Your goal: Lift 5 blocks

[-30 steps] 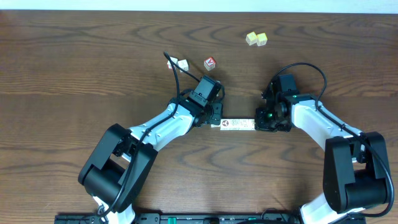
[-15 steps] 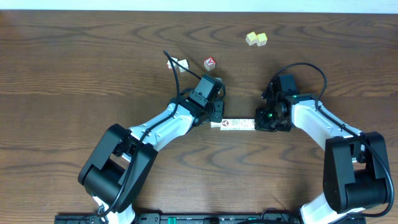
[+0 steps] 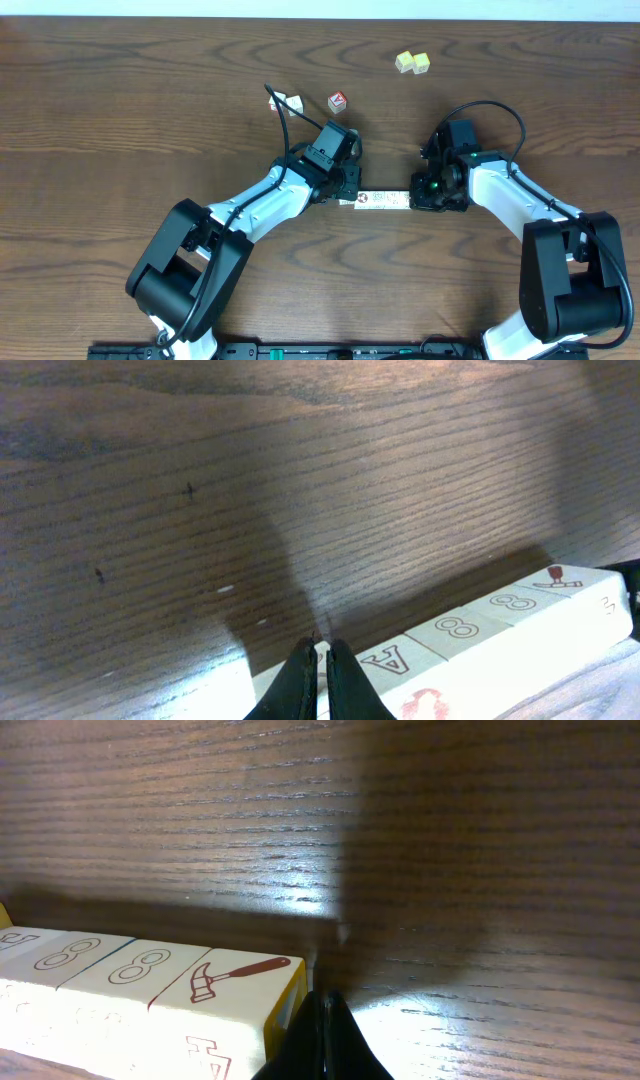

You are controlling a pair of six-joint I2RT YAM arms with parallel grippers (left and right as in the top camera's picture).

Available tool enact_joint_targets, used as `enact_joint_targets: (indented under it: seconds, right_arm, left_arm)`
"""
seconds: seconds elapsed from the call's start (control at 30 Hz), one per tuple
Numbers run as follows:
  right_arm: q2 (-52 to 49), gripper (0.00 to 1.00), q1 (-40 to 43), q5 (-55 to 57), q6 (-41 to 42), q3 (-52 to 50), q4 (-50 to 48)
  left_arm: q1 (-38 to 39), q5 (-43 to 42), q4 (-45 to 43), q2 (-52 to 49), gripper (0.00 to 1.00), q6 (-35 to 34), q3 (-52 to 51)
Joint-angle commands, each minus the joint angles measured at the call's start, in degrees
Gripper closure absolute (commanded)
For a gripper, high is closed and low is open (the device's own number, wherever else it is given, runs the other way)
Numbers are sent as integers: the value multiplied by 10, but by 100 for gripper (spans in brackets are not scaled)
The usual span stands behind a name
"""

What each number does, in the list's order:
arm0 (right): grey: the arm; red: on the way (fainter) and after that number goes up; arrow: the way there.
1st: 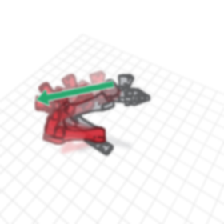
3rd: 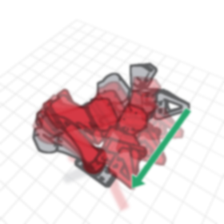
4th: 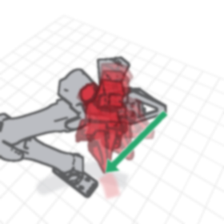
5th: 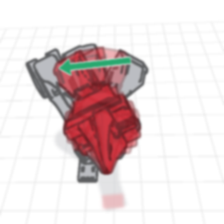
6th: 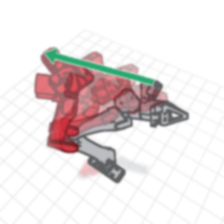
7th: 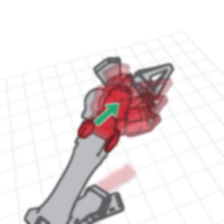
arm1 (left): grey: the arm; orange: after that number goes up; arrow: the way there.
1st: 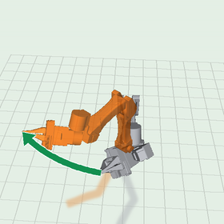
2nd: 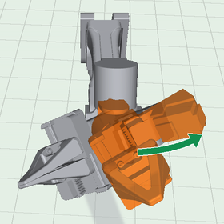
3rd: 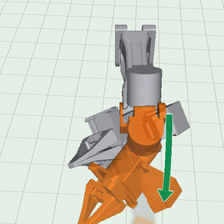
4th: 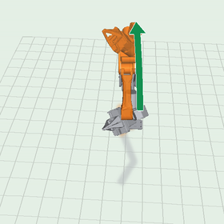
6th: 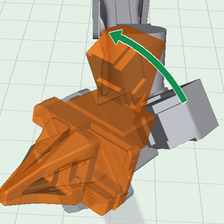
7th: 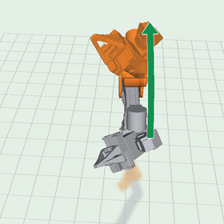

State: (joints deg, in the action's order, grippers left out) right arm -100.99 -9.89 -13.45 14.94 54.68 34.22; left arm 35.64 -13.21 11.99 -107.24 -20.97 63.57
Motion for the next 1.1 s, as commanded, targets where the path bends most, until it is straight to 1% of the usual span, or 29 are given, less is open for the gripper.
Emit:
enact_joint_targets:
  seconds: [0.0,0.47,1.07]
  right_arm:
    - [6,99,-7,1,9,7,-2]
    - [6,99,-7,1,9,7,-2]
    - [6,99,-7,1,9,7,-2]
  left_arm:
    - [-1,-5,9,5,93,-6,7]
    - [0,-31,10,5,93,-7,6]
    - [0,-31,10,5,93,-22,6]
